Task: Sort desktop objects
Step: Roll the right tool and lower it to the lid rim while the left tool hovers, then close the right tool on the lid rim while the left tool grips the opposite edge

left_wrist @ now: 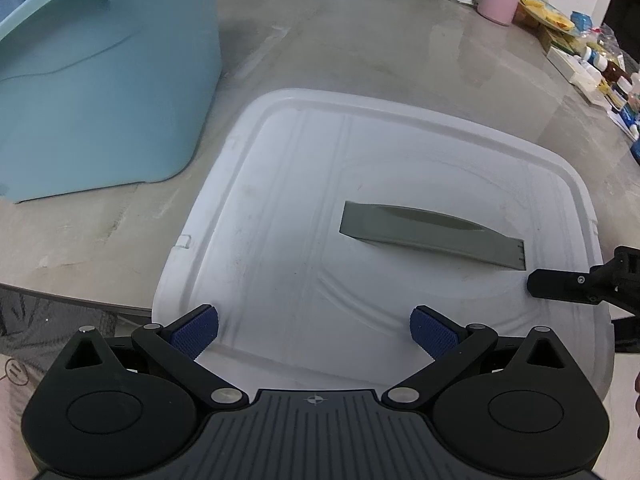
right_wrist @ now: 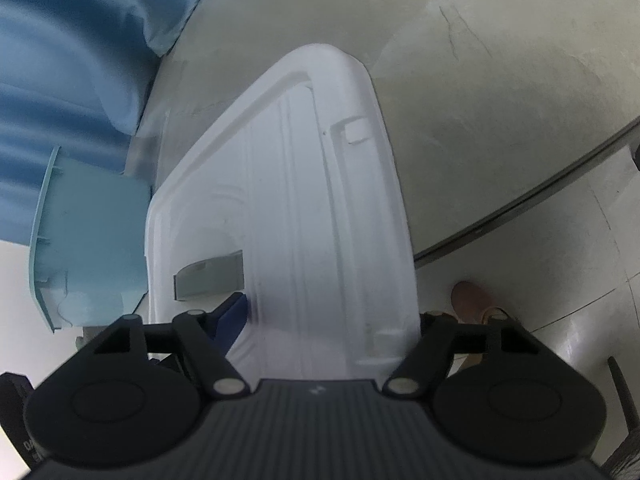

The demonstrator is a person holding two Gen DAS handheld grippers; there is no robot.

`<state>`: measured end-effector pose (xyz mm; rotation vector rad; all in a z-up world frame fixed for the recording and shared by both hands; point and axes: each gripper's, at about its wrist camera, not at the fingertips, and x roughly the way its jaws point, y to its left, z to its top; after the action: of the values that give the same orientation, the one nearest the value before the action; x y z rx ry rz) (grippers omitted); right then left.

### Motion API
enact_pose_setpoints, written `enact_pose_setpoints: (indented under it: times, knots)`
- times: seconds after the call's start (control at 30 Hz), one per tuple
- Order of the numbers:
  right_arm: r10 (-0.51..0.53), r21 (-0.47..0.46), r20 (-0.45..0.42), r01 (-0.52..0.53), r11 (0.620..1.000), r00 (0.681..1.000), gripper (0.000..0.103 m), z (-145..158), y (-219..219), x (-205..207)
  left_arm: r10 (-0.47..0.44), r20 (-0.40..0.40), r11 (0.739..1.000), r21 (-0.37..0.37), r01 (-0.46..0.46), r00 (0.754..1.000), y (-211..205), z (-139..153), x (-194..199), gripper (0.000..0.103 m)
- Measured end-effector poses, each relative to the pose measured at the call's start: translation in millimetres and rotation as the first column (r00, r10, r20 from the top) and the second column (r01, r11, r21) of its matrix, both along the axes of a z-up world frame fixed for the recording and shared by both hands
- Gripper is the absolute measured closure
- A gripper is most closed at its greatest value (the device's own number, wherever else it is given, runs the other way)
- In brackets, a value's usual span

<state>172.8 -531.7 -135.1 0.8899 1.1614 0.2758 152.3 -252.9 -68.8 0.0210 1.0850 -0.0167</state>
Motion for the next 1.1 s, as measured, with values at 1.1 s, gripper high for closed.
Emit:
enact_pose_setpoints:
  times: [1.1]
  knots:
    - [0.279, 0.044, 0.006, -0.279, 0.959, 0.960, 0.047, 11.5, 3.2, 25.2, 0.104, -0.053, 0.961, -0.251, -0.114, 0.993, 127.8, -23.5, 5.8, 0.000]
